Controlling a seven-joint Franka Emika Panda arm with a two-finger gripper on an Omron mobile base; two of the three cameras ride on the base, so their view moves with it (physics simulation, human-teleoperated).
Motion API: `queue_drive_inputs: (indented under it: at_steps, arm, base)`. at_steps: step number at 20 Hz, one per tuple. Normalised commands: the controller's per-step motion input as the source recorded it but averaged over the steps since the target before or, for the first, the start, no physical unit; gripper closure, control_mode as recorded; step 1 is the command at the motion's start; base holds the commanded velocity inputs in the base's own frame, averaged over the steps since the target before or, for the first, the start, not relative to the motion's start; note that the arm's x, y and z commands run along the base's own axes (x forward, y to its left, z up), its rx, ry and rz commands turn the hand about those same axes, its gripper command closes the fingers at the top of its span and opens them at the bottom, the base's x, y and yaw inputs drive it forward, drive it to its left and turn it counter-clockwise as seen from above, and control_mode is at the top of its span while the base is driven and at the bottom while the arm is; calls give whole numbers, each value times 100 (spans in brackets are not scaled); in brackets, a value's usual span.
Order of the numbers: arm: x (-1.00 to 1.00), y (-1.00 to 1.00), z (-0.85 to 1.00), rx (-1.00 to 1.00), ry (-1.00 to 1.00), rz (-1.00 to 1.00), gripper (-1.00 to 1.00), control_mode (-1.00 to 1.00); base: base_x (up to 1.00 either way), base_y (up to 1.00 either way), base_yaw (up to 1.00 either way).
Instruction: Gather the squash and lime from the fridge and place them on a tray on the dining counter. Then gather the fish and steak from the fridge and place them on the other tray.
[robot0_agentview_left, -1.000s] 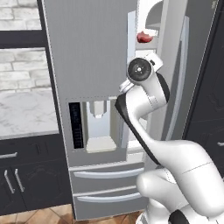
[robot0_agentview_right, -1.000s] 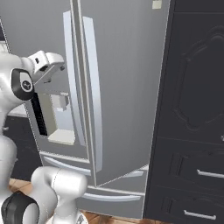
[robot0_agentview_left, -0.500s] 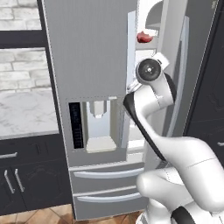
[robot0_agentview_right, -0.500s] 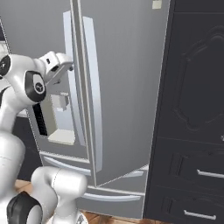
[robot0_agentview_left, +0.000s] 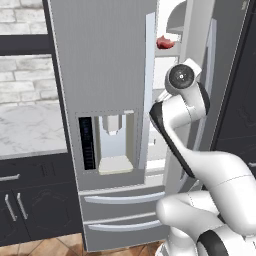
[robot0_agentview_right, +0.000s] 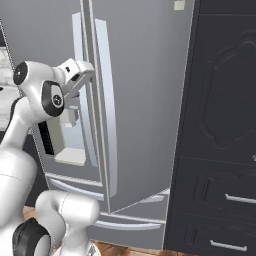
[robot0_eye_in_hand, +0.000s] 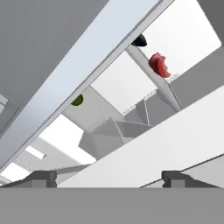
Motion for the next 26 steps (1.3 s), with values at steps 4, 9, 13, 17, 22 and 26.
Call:
queue_drive_inputs:
  at_steps: [4, 9, 13, 17, 22, 26]
  arm:
    - [-49, -40, 0, -6, -2, -1, -100, -100]
    - [-65, -44, 0, -6, -3, -3, -100, -100]
    - [-61, -47, 0, -4, -1, -5, -100, -100]
    - [-29, -28, 0, -3, 0, -3, -100, -100]
    - [78, 72, 0, -3, 5, 2, -100, -100]
    - [93, 80, 0, -4, 6, 2, -100, -100]
  base:
    - [0, 0, 0]
    - [0, 0, 0]
    - [0, 0, 0]
    - [0, 0, 0]
    - [0, 0, 0]
    - [0, 0, 0]
